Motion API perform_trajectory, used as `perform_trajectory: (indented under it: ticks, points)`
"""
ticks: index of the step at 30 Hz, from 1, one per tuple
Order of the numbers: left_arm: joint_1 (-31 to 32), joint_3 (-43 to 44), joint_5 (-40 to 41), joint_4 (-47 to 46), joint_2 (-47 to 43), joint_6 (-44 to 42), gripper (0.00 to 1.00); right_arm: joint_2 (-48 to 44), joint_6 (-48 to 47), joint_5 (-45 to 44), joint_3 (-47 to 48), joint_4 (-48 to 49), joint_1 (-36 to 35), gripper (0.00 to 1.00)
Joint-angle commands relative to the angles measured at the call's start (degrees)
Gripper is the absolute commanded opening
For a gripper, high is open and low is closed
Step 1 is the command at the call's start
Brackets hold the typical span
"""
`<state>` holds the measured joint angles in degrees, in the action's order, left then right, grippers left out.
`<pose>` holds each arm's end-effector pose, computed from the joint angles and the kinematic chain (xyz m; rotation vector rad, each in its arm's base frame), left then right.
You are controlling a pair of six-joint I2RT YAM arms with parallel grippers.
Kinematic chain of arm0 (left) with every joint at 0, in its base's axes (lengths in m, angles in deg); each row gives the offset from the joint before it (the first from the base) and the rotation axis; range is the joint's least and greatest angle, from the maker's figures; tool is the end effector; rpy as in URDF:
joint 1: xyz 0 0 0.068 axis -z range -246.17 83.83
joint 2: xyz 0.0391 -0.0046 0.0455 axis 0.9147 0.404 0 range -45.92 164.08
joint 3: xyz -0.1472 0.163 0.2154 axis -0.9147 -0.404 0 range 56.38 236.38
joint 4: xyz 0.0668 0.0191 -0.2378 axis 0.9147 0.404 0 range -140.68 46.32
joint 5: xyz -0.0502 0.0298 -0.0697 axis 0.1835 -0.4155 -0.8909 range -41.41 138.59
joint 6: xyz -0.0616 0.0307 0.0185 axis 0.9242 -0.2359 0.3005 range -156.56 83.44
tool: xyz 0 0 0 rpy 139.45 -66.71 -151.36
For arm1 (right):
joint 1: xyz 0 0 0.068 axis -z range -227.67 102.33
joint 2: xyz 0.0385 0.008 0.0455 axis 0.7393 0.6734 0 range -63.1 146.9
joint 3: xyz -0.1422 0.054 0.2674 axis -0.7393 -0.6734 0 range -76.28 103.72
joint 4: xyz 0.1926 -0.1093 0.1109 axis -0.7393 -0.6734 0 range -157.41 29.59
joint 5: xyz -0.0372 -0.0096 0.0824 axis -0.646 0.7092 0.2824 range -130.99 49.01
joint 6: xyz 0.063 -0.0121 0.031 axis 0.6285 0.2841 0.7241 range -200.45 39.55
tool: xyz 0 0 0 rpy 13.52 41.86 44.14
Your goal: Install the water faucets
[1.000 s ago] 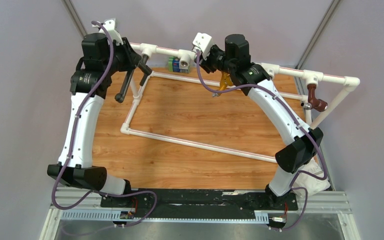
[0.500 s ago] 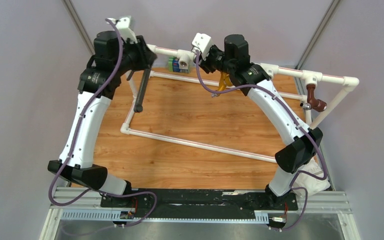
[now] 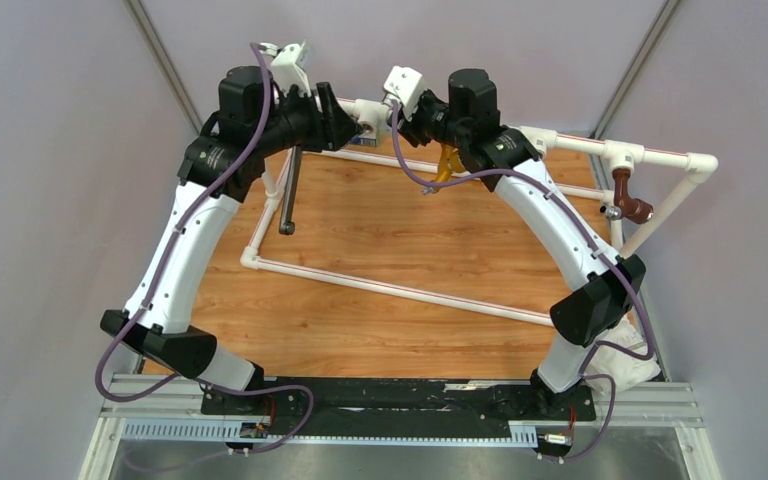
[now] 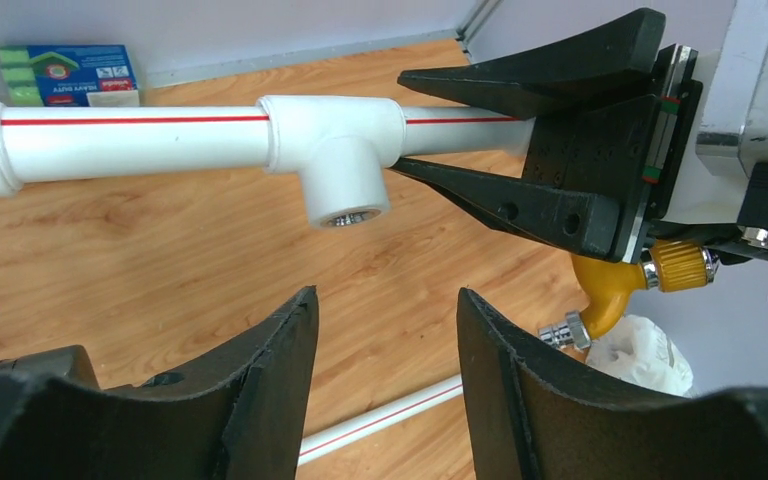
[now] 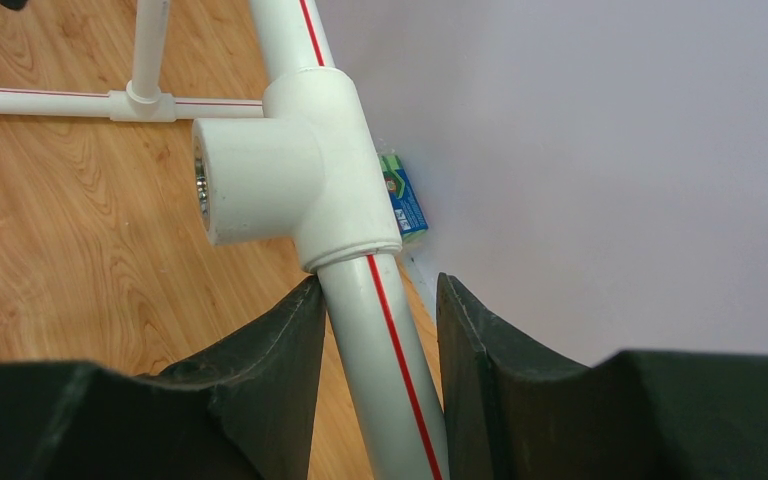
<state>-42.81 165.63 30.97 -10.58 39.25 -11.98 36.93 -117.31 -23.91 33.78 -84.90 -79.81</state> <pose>0.2734 -0.1373 0.5251 0.2031 1.9166 -0.8568 0.3418 0.2349 0.4755 -1.1952 1.3683 0.2133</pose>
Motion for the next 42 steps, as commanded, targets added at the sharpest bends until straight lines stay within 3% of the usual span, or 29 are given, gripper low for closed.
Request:
perform_trajectory:
  ticks: [1, 15, 16, 22, 32, 42]
  points:
    - [-2.2, 2.1, 1.6, -0.3, -4.2, 0.5, 0.61, 2.4, 7.0, 5.5, -2.4, -6.8, -2.7, 0.0]
    - [-23.0, -14.0, -2.6, -9.1, -16.0, 8.6, 0.68, 2.2, 7.0, 5.4, -2.6, -6.8, -2.7, 0.0]
    - [-26.6, -15.0, -3.1, -9.8, -16.9, 9.8, 0.68, 2.2, 7.0, 5.4, -2.6, -6.8, -2.7, 0.0]
    - [-34.1, -25.9, -9.9, -20.8, -19.2, 18.8, 0.76, 2.4, 6.9, 5.5, -2.4, -6.7, -2.7, 0.0]
    - [-34.3, -36.6, -17.4, -41.7, -17.1, 32.0, 0.78, 2.5, 6.8, 5.6, -2.4, -6.7, -2.7, 0.0]
    - [-34.3, -40.3, -20.4, -48.3, -13.3, 39.8, 0.74, 2.5, 6.7, 5.4, -2.7, -6.7, -2.7, 0.0]
